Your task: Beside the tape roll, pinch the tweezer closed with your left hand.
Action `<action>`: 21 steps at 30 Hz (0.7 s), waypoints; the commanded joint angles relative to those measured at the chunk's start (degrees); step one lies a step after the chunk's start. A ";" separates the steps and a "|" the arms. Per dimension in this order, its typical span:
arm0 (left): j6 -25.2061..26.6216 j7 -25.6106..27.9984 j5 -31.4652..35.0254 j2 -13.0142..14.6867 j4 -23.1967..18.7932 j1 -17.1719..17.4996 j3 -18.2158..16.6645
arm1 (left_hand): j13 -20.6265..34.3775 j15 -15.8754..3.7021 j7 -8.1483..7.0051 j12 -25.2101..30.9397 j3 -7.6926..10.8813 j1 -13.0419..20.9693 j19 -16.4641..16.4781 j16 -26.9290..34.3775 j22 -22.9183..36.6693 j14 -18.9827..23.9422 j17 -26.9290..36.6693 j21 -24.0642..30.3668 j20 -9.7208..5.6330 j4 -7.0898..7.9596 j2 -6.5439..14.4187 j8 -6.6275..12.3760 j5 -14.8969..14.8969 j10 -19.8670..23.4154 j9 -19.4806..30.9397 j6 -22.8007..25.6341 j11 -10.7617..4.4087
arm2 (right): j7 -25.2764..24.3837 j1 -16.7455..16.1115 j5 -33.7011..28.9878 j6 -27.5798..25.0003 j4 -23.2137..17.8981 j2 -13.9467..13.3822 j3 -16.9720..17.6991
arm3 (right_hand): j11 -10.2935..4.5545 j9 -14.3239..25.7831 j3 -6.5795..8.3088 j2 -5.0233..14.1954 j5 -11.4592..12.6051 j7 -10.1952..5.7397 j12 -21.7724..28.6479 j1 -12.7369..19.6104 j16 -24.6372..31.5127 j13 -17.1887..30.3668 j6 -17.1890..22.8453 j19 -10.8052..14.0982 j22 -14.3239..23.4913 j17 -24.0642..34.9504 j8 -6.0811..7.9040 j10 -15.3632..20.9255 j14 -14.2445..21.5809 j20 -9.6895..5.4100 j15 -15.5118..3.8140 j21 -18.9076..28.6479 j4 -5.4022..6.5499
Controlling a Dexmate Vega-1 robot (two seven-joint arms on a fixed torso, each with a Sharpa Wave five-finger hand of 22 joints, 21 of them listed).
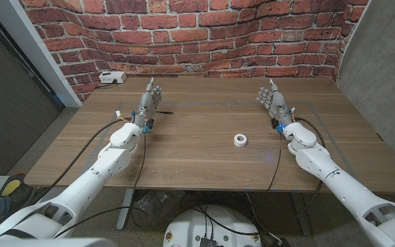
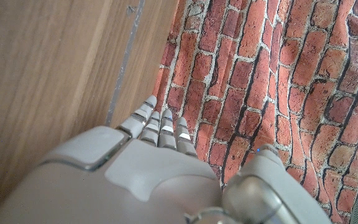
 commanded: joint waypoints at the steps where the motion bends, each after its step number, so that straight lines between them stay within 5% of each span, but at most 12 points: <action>1: -0.79 -0.96 1.41 1.39 -0.65 -0.74 0.12 | 0.09 0.02 0.01 0.41 0.36 0.78 -0.61 0.29 0.28 -0.02 0.17 0.31 -0.57 -0.04 0.04 0.31 0.32 0.09 0.25 -0.03 -0.04 | -2.59 -1.13 -1.81 0.39 -2.09 -0.03 -0.26 | 0.52 0.18 0.36 0.09 0.38 0.58 0.32 0.54 0.20 0.10 0.17 0.34 0.23 0.14 0.21 -0.04 0.13 0.02 0.52 0.34 -0.17; 10: -2.96 -0.76 3.11 3.34 -2.48 1.09 -0.41 | 0.11 -0.17 -0.35 1.10 0.69 2.79 0.95 0.79 0.21 3.14 0.11 0.61 0.02 -0.87 0.81 1.06 0.32 3.15 0.26 3.36 -0.44 | -5.19 -3.83 -2.62 0.21 -6.25 -1.04 0.34 | 0.59 0.18 0.45 0.27 0.37 0.56 0.48 0.83 0.18 0.10 0.38 0.51 0.23 0.13 0.28 0.34 0.31 0.07 0.57 0.36 -0.35; 21: -3.91 7.23 13.88 6.77 -3.01 0.72 0.10 | 0.17 -1.40 0.11 2.30 3.13 10.99 7.58 1.30 0.11 11.73 0.00 1.72 0.71 -4.48 4.07 2.31 -1.37 12.05 0.30 12.25 -1.42 | -7.70 -5.56 -3.87 -0.15 -8.94 -1.29 0.43 | 0.75 0.19 0.53 0.43 0.33 0.37 0.60 1.12 0.23 0.11 0.91 0.66 0.23 0.13 0.46 0.68 0.68 0.17 0.62 0.35 -0.54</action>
